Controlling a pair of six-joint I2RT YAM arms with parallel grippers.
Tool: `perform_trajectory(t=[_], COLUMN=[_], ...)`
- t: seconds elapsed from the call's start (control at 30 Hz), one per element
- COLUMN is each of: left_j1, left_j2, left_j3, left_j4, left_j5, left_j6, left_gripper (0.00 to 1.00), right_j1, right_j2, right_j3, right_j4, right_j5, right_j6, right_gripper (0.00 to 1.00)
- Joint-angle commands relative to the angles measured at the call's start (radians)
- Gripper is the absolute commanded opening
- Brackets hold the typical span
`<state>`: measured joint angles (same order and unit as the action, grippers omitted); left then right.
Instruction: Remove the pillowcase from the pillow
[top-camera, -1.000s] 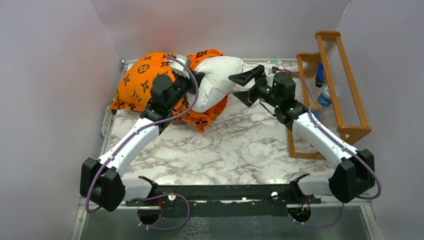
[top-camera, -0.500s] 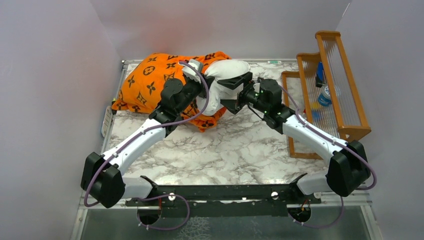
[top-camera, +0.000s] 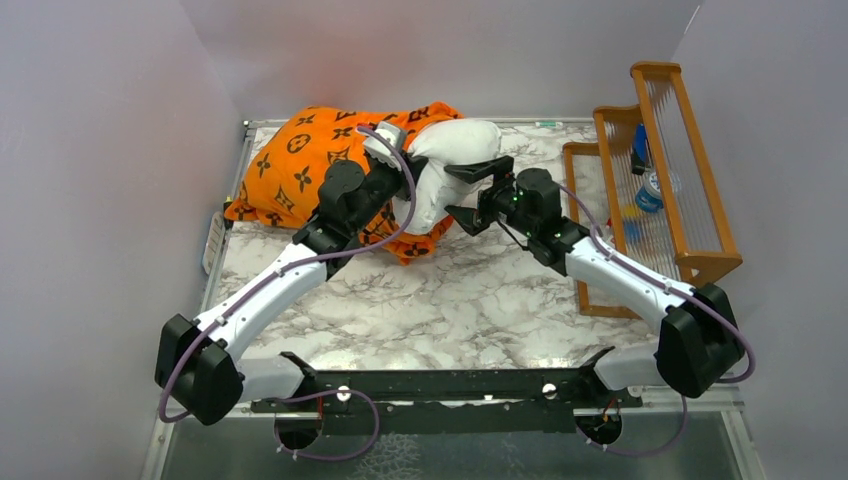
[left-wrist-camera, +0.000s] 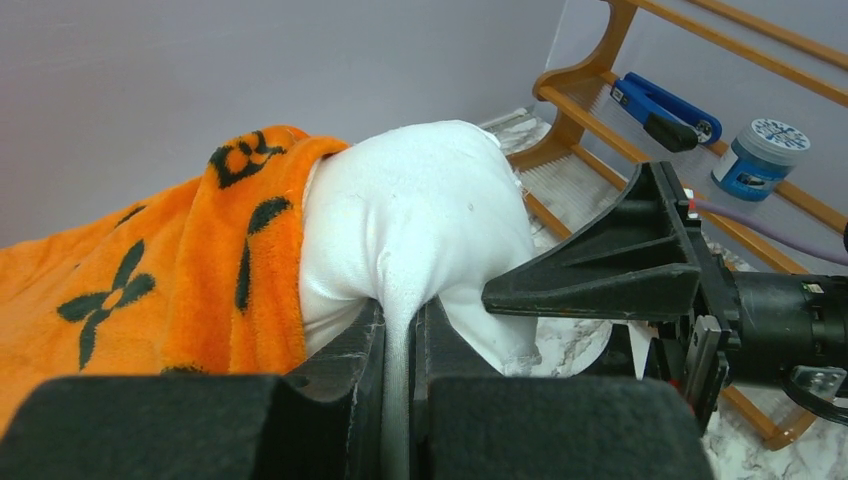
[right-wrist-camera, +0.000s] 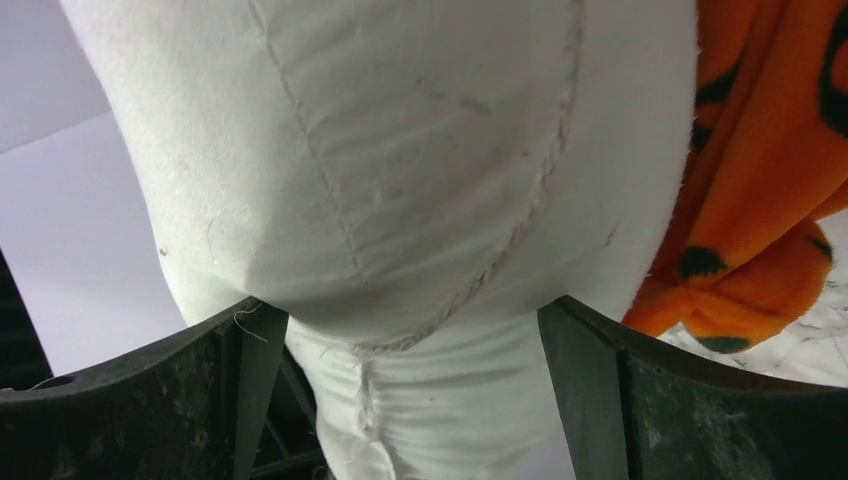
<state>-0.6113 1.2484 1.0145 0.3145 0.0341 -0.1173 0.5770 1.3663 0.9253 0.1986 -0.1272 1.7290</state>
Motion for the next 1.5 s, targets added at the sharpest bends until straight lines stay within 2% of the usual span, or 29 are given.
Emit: perform_trajectory(t=[0.0,0.27,0.4,0.57,0.63,0.7,0.73,0.83,0.87,0.93,1.07,1.1,1.13,1.17,1.2,1.23,1.33,1.47], left_j1=[-0.021,-0.020,-0.022,-0.021,-0.021,-0.021,-0.022,-0.021,-0.021,-0.021,-0.019,-0.018,-0.018,-0.013,-0.006,0.003,0.047,0.120], left_j2=[-0.117,-0.136,-0.133,-0.107,-0.099,-0.091,-0.090,-0.087,-0.085,-0.078,-0.072,-0.075,-0.084,-0.094,-0.108,-0.124,-0.165,-0.166], left_j3=[0.032,0.035,0.047,0.080,0.081,0.077,0.074,0.064,0.064,0.065,0.075,0.078,0.080,0.077,0.069,0.056,0.009,-0.045], left_j4=[0.167,0.143,0.126,0.087,0.084,0.082,0.077,0.068,0.064,0.047,-0.017,-0.038,-0.057,-0.072,-0.077,-0.077,-0.062,-0.055], left_j5=[0.008,0.060,0.117,0.224,0.243,0.237,0.230,0.213,0.206,0.190,0.130,0.103,0.057,0.020,-0.011,-0.025,-0.055,-0.098], left_j6=[0.022,0.007,-0.013,-0.046,-0.060,-0.062,-0.062,-0.058,-0.057,-0.053,-0.031,-0.025,-0.021,-0.019,-0.021,-0.025,-0.039,-0.089], left_gripper=[0.00,0.00,0.00,0.00,0.00,0.00,0.00,0.00,0.00,0.00,0.00,0.08,0.27,0.47,0.81,0.96,0.99,0.99], right_j1=[-0.005,-0.005,-0.005,-0.005,-0.003,-0.002,-0.002,0.000,-0.002,-0.001,-0.005,-0.010,-0.020,-0.031,-0.045,-0.060,-0.112,-0.132], right_j2=[-0.028,-0.029,0.029,0.155,0.201,0.230,0.237,0.234,0.228,0.213,0.141,0.118,0.092,0.064,0.040,0.017,-0.032,-0.056], right_j3=[-0.010,0.014,0.059,0.107,0.137,0.141,0.128,0.081,0.078,0.083,0.074,0.075,0.077,0.080,0.081,0.083,0.087,0.092], right_j4=[-0.085,-0.036,-0.001,0.119,0.133,0.184,0.226,0.360,0.372,0.381,0.398,0.397,0.385,0.367,0.344,0.319,0.265,0.264], right_j5=[0.165,0.286,0.303,0.222,0.174,0.138,0.135,0.098,0.097,0.092,0.103,0.101,0.096,0.095,0.092,0.086,0.037,-0.102], right_j6=[-0.012,-0.087,-0.134,-0.200,-0.209,-0.223,-0.238,-0.307,-0.336,-0.404,-0.543,-0.591,-0.641,-0.680,-0.719,-0.749,-0.816,-0.897], right_gripper=[1.00,1.00,1.00,1.00,0.96,0.86,0.76,0.26,0.12,0.02,0.01,0.01,0.01,0.01,0.01,0.01,0.01,0.01])
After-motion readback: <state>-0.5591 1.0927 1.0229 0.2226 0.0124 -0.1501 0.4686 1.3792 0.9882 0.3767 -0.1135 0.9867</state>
